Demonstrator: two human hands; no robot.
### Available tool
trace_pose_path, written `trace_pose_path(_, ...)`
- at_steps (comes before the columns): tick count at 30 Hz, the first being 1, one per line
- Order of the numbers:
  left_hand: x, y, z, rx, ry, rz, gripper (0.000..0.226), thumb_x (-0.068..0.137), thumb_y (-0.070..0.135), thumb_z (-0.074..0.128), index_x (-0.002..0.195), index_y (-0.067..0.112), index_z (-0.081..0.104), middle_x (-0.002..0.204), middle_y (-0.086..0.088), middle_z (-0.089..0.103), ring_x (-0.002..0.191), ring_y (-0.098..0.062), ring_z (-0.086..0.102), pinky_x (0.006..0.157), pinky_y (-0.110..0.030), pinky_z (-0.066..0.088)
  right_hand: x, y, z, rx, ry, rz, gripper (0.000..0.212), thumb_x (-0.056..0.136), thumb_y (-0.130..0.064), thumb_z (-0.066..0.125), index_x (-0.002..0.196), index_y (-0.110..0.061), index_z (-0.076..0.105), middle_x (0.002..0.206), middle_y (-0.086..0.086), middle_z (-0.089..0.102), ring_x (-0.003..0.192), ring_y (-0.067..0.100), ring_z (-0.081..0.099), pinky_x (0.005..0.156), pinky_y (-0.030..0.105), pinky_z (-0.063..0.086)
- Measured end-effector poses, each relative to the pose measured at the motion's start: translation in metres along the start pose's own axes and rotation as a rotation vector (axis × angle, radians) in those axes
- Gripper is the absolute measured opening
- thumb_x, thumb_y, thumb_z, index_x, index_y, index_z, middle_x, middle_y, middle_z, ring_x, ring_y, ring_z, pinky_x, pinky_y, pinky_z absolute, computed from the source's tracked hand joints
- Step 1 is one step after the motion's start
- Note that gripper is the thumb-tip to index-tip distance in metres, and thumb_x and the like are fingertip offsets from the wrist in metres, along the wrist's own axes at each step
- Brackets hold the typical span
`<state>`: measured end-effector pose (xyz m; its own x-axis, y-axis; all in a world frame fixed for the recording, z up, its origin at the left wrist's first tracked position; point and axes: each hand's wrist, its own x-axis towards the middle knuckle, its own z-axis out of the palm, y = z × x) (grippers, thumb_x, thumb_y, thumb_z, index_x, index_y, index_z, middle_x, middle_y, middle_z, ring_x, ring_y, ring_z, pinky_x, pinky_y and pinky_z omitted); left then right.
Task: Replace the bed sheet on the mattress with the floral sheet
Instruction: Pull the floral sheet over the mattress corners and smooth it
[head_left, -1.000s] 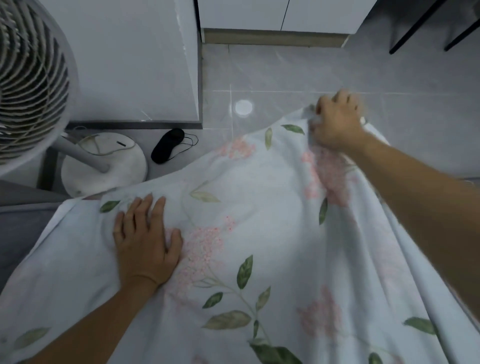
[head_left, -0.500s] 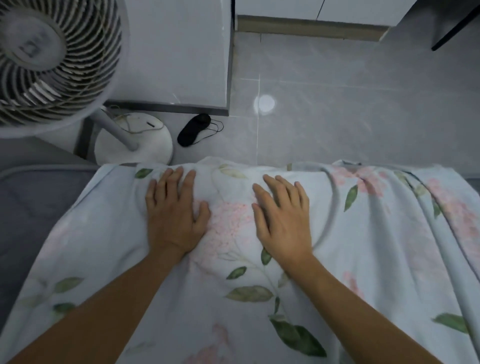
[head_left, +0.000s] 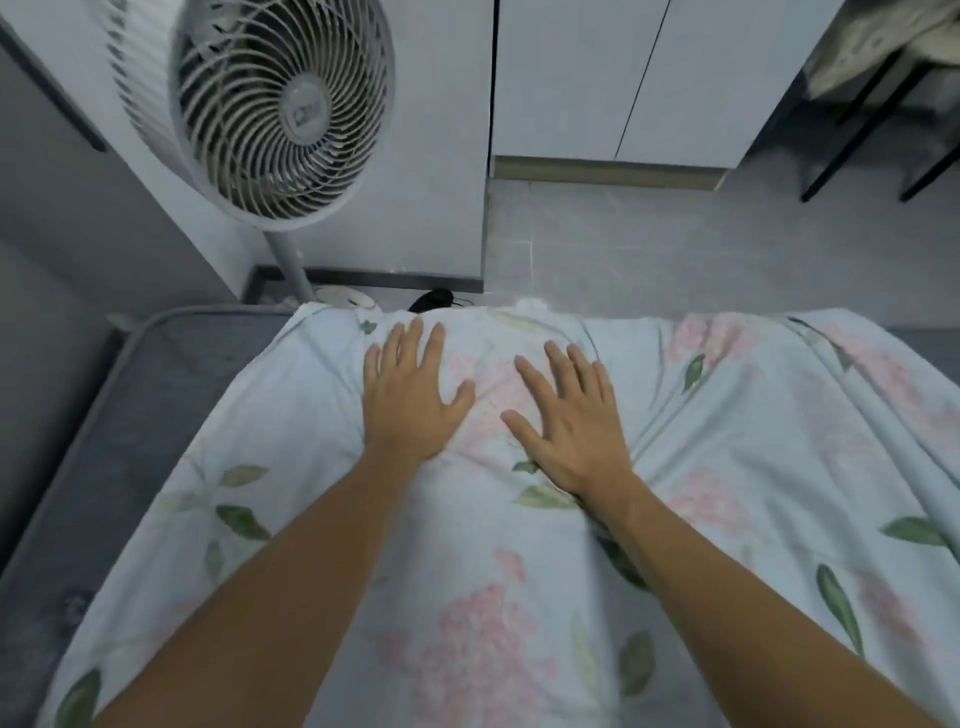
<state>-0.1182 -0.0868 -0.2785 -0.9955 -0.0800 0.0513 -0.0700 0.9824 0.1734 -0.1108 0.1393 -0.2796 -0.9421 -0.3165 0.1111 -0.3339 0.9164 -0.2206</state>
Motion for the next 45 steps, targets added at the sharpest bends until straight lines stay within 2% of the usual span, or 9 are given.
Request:
trace_pose_path(5, -0.081, -0.038, -0.013, 0.032, -0.037, 0.004, 0.088, 0.088, 0.076, 0.037, 0.159, 0.025, 0.036, 0.167, -0.007, 0.031, 0.152, -0.031, 0.027, 0.122, -0.051, 0.024, -0.044, -0.036, 0.002, 0.046, -0.019, 0.004, 0.062, 0.099, -0.067, 0.04, 0.152, -0.035, 0.044, 0.162, 0.001, 0.037, 0.15, 0.029, 0.029, 0.121, 0.049, 0.027)
trace_pose_path(11, -0.157, -0.073, -0.037, 0.126, 0.101, 0.115, 0.043, 0.095, 0.047, 0.052, 0.124, 0.018, 0.065, 0.127, -0.009, 0.058, 0.11, -0.033, 0.054, 0.081, -0.045, 0.042, -0.079, -0.081, -0.004, 0.078, 0.188, -0.037, 0.006, 0.1, -0.022, 0.058, 0.097, -0.017, 0.058, 0.101, 0.0, 0.054, 0.09, 0.028, 0.047, 0.069, 0.045, 0.043)
trace_pose_path(15, -0.205, -0.085, -0.049, 0.208, 0.117, 0.16, 0.023, 0.086, 0.024, 0.066, 0.108, 0.018, 0.066, 0.106, -0.007, 0.058, 0.095, -0.034, 0.056, 0.07, -0.045, 0.043, -0.115, -0.113, -0.014, 0.094, 0.137, -0.077, 0.009, 0.095, -0.012, 0.061, 0.093, -0.017, 0.054, 0.094, 0.0, 0.051, 0.084, 0.028, 0.046, 0.065, 0.043, 0.037)
trace_pose_path(20, -0.296, -0.119, -0.085, 0.069, -0.027, 0.078, 0.028, 0.082, 0.043, 0.055, 0.101, 0.023, 0.062, 0.096, -0.001, 0.05, 0.081, -0.026, 0.053, 0.046, -0.032, 0.036, -0.191, -0.151, -0.038, 0.187, -0.046, -0.231, 0.026, 0.08, -0.014, 0.069, 0.088, -0.023, 0.046, 0.089, -0.006, 0.044, 0.082, 0.024, 0.047, 0.068, 0.038, 0.034)
trace_pose_path(27, -0.241, -0.113, -0.131, -0.007, 0.137, 0.0, 0.052, 0.095, 0.067, 0.038, 0.09, 0.022, 0.062, 0.084, -0.001, 0.058, 0.078, -0.028, 0.062, 0.054, -0.036, 0.047, -0.141, -0.173, -0.049, 0.203, 0.111, -0.054, 0.028, 0.099, -0.046, 0.052, 0.115, -0.024, 0.059, 0.121, -0.001, 0.056, 0.111, 0.026, 0.051, 0.094, 0.045, 0.042)
trace_pose_path(30, -0.19, -0.118, -0.128, 0.001, -0.029, 0.072, 0.06, 0.092, 0.063, 0.04, 0.132, 0.024, 0.061, 0.132, -0.005, 0.059, 0.125, -0.032, 0.054, 0.091, -0.049, 0.052, -0.097, -0.169, -0.029, 0.083, -0.175, 0.058, 0.072, 0.091, -0.072, 0.041, 0.15, -0.029, 0.04, 0.163, 0.013, 0.031, 0.149, 0.039, 0.026, 0.121, 0.053, 0.026)
trace_pose_path(33, -0.169, -0.142, -0.095, -0.058, -0.382, 0.025, 0.093, 0.091, 0.079, 0.047, 0.165, 0.035, 0.012, 0.173, 0.005, 0.006, 0.159, -0.023, 0.005, 0.127, -0.049, 0.01, -0.089, -0.165, -0.004, 0.015, -0.354, 0.098, 0.094, 0.087, -0.089, 0.029, 0.163, -0.037, 0.008, 0.173, 0.009, -0.006, 0.158, 0.036, -0.01, 0.127, 0.054, 0.002)
trace_pose_path(36, -0.179, -0.159, -0.059, -0.059, -0.277, -0.038, 0.102, 0.086, 0.092, 0.022, 0.165, 0.034, -0.004, 0.172, 0.006, -0.014, 0.159, -0.015, -0.01, 0.128, -0.048, -0.006, -0.097, -0.17, 0.012, -0.029, -0.256, 0.088, 0.093, 0.089, -0.089, 0.02, 0.164, -0.039, -0.001, 0.173, 0.009, -0.012, 0.157, 0.035, -0.018, 0.128, 0.055, -0.004)
trace_pose_path(45, -0.158, -0.202, -0.049, -0.023, -0.056, -0.074, 0.098, 0.095, 0.077, 0.011, 0.165, 0.009, 0.012, 0.173, -0.014, 0.003, 0.159, -0.027, 0.009, 0.13, -0.041, 0.009, -0.039, -0.208, 0.03, -0.013, -0.25, -0.057, 0.09, 0.088, -0.09, 0.019, 0.162, -0.045, -0.004, 0.173, 0.009, -0.011, 0.159, 0.029, -0.014, 0.128, 0.051, -0.002)
